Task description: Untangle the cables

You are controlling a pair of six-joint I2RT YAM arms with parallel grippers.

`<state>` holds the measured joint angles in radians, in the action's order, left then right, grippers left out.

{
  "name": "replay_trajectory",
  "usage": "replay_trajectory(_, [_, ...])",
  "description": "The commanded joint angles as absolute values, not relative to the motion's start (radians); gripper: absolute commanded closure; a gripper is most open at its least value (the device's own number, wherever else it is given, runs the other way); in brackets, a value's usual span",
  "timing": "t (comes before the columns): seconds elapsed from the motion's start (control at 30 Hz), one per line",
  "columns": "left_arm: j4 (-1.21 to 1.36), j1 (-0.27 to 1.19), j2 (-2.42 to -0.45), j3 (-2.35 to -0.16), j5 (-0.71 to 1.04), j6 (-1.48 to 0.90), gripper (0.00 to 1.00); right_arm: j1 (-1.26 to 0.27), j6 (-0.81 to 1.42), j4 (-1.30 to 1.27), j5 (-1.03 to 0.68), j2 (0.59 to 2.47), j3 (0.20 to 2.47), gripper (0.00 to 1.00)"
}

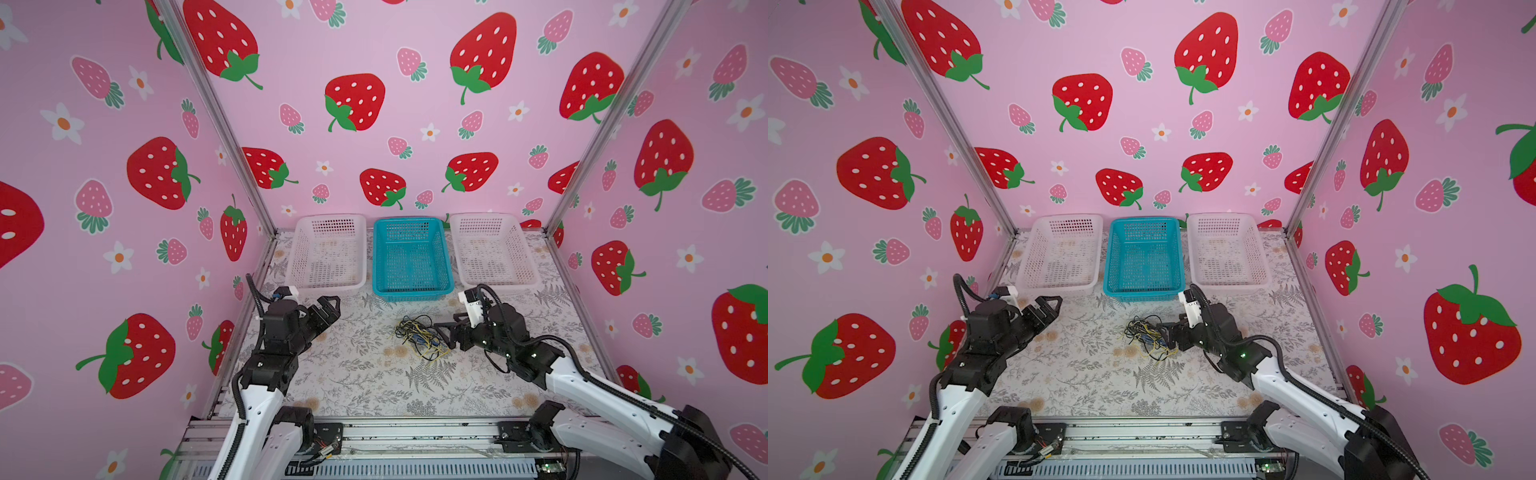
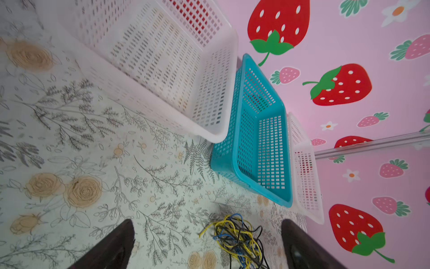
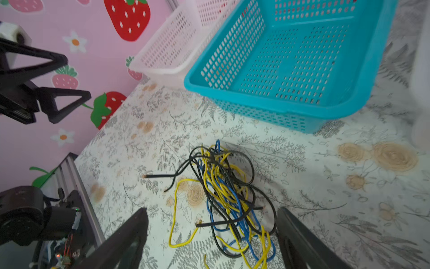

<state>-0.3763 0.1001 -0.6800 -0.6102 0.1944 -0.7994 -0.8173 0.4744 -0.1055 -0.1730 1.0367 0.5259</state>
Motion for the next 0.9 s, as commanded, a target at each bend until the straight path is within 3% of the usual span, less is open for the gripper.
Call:
replay_trajectory(0.0, [-0.43,0.171,-0.677,-0.592,0.167,-0.848,0.02,-0.856,0.416,-0.116,-0.154,1.113,0.531,0.15])
replay_trajectory(0.27, [-0.415,0.34,-0.722,-0.55,0.062,-0.905,0.03,-0.868,0.37,-0.223,-0.084,1.321,0.564,0.19])
replay_trajectory(0.5, [-0.376,0.434,-0.75,-0.505,0.04,-0.946,0.04,-0.87,0.353,-0.313,-0.088,1.509,0.604,0.31])
replay_trajectory(0.63, [-0.343,0.465,-0.746,-0.467,0.061,-0.963,0.05,-0.877,0.357,-0.363,-0.114,1.555,0.601,0.47])
replay_trajectory(0.73, [-0.306,0.475,-0.732,-0.426,0.091,-0.984,0.06,-0.883,0.351,-0.396,-0.142,1.55,0.585,0.67])
replay_trajectory(0.87, [-0.226,0.487,-0.704,-0.361,0.131,-1.014,0.06,-0.895,0.339,-0.446,-0.21,1.497,0.551,0.82])
